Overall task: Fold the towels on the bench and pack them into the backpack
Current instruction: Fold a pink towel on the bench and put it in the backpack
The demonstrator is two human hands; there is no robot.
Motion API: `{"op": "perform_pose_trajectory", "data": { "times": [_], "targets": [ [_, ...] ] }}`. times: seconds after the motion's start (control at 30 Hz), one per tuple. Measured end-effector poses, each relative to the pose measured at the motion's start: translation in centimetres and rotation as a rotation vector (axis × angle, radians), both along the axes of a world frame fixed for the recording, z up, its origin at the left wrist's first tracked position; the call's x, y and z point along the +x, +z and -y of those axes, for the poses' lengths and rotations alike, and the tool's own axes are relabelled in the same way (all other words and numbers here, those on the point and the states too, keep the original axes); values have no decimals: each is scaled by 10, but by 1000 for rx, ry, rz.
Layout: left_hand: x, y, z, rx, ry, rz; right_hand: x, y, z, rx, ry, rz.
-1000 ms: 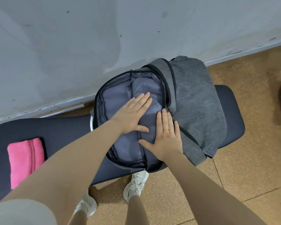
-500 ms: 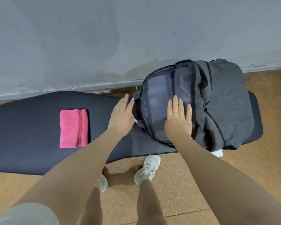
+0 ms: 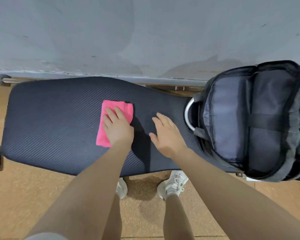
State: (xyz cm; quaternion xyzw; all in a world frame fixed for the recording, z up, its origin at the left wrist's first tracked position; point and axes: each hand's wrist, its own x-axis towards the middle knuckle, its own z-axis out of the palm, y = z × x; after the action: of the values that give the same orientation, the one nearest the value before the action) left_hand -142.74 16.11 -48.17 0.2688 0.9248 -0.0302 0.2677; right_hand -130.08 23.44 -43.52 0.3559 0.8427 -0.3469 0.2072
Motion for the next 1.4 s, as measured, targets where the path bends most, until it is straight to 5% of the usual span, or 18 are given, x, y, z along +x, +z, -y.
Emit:
{"op": "perform_pose_trajectory", "data": {
  "times": [0.13, 0.27, 0.4, 0.5, 0.6, 0.77, 0.87, 1.0, 1.1, 1.27, 1.33, 1.4],
  "targets": [
    [-18, 31, -8, 168, -97, 186, 1, 16, -10, -14, -54, -147],
    [-24, 78, -20, 340, -432, 597, 2, 41, -38, 134, 201, -289],
    [-23, 100, -27, 365, -558, 640, 2, 56, -66, 135, 276, -180],
    [-29, 109, -28, 358, -382, 766, 9, 65, -80, -52, 73, -200],
    [-44, 115, -25, 372, -36, 1196, 26, 66, -88, -256, -214, -222],
    [-34, 99, -25, 741, 587, 1714, 43, 51, -67, -720, -929, -423],
    [-2, 103, -42, 956, 717, 1678, 35, 46, -41, -954, -1242, -522],
    [39, 102, -66, 926, 624, 1135, 25, 50, -21, -1110, -1516, -592],
    [51, 101, -77, 932, 471, 1020, 36, 63, -29, -876, -1375, -496],
    [63, 110, -114, 865, 130, 1079, 116, 68, -91, 528, -614, -90],
    [75, 109, -129, 782, 30, 1102, 145, 61, -117, 672, -483, 123],
    [87, 105, -142, 723, -48, 1077, 164, 47, -131, 587, -462, 282]
  ]
}}
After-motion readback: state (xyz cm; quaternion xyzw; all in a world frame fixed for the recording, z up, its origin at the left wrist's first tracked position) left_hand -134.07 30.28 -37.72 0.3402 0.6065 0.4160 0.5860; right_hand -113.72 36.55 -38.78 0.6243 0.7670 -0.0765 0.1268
